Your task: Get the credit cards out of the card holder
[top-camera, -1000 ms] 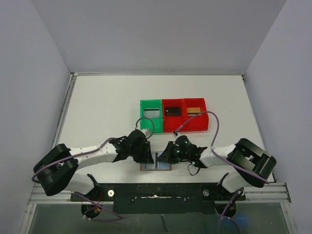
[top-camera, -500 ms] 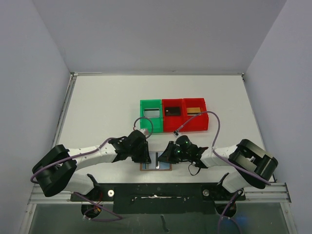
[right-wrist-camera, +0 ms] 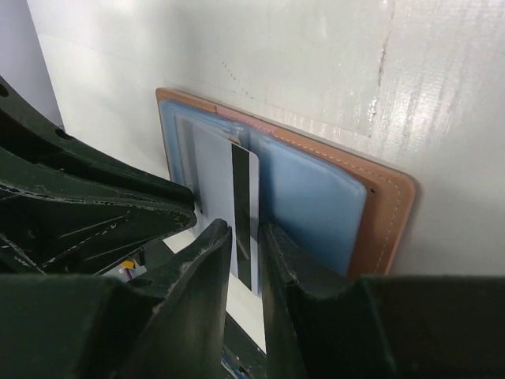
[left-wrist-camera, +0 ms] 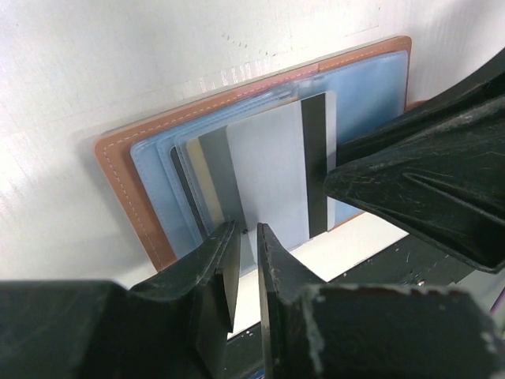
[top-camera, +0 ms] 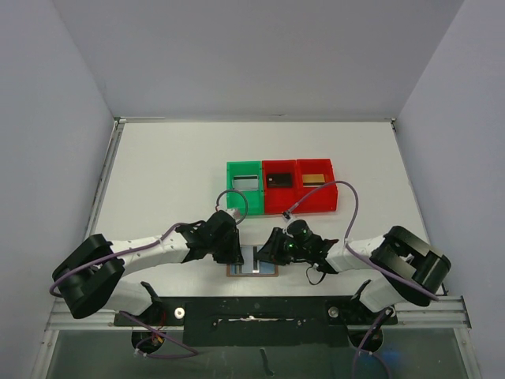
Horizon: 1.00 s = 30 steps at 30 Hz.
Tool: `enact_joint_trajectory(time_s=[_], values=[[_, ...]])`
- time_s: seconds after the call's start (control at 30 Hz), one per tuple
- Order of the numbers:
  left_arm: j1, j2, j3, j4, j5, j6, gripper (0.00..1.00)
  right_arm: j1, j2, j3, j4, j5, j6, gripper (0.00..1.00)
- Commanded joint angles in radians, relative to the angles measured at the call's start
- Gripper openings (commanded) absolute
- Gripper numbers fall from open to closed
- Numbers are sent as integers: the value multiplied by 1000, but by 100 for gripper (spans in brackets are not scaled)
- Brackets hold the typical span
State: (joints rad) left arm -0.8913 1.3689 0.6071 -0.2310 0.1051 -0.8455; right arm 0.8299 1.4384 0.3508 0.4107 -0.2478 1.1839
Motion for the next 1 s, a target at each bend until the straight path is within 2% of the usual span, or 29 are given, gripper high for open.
enact_joint_trajectory(time_s=[0.0,0.43,0.57,0.67,0.83,0.97], values=[[-6,16,17,-14,-16,12,14,-7,48,-16,129,-13,32,24],[-12,34,17,-11,-12,13,12,-9,168,-96,475,-78,126,18],[-12,38,18,-12,-12,13,11,-20,168,-101,482,-90,119,5],[-13,36,15,-11,-13,12,11,-40,148,-136,499,-90,124,0],[-15,43,18,-5,-7,15,11,-59,105,-166,480,-90,115,1],[-18,52,27,2,0,21,11,-57,108,-127,400,-88,99,13]])
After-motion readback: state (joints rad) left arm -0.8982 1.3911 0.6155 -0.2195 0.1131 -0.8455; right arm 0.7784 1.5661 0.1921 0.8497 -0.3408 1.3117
